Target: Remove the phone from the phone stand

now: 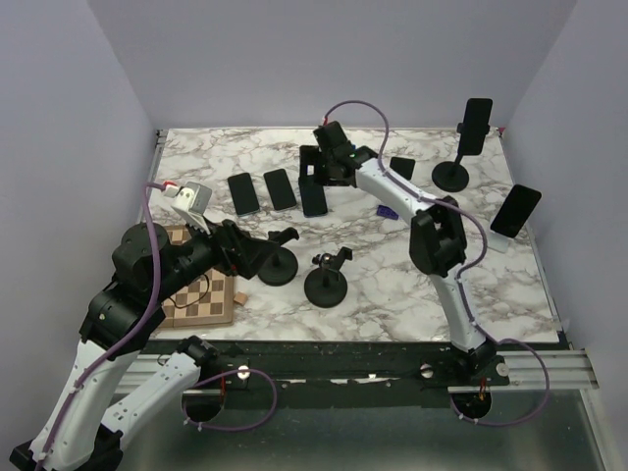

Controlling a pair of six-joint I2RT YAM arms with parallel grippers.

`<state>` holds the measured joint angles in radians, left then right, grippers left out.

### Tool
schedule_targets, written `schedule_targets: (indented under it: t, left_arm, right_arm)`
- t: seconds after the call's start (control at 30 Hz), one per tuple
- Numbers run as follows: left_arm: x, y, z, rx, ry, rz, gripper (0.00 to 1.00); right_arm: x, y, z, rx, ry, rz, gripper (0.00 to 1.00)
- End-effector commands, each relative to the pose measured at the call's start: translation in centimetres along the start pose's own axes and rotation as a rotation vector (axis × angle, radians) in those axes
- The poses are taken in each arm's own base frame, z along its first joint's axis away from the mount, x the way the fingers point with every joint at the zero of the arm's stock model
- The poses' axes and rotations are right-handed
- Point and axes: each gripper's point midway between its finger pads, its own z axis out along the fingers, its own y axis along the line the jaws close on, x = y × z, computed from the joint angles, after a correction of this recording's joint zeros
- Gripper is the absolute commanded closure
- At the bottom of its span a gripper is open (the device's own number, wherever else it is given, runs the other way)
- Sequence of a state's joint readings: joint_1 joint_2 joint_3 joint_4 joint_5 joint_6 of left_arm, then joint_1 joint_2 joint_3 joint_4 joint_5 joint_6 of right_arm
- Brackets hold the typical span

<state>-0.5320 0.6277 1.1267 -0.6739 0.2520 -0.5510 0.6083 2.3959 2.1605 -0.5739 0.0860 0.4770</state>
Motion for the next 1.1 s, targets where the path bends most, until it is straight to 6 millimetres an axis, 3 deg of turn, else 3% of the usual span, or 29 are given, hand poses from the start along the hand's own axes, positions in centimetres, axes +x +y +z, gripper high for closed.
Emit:
schedule_targets:
  t: [0.0, 0.1, 0.2, 0.5, 0.63, 0.77, 0.93, 1.07]
  left_arm:
    - [0.1, -1.2, -0.2, 0.064, 0.003, -0.03, 0.01]
    - [0.2, -1.4, -0.3, 0.073, 0.012, -0.027, 0.02]
    - [0.2, -1.5, -0.2, 0.078, 0.026, -0.012, 0.01]
    - [-0.4, -2.2, 0.9, 0.126, 0.07, 0.084, 0.01]
    - [-0.5, -2.1, 1.7, 0.142, 0.088, 0.145, 0.02]
    - [-0.2, -2.1, 2.6, 0.168, 0.1, 0.181, 0.01]
    - [0.5, -2.2, 3.5, 0.218, 0.114, 0.195, 0.02]
    - [1.5, -2.4, 4.2, 0.262, 0.146, 0.195, 0.02]
  right_arm:
    - [-4.5, 1.0, -8.1, -0.071, -0.115, -0.06, 0.0]
    - [-6.0, -0.8, -12.0, -0.052, -0.186, -0.071, 0.0]
    - [-7.6, -4.6, -15.8, -0.004, -0.269, -0.024, 0.0]
    - [-13.0, -18.9, -26.4, 0.16, -0.573, 0.195, 0.0]
    - [-14.7, -24.8, -29.5, 0.233, -0.664, 0.284, 0.0]
    - [-15.7, -29.5, -30.1, 0.274, -0.689, 0.349, 0.0]
    - [-16.8, -34.2, -28.9, 0.223, -0.721, 0.427, 0.0]
    - [-18.1, -35.1, -27.4, 0.142, -0.741, 0.373, 0.0]
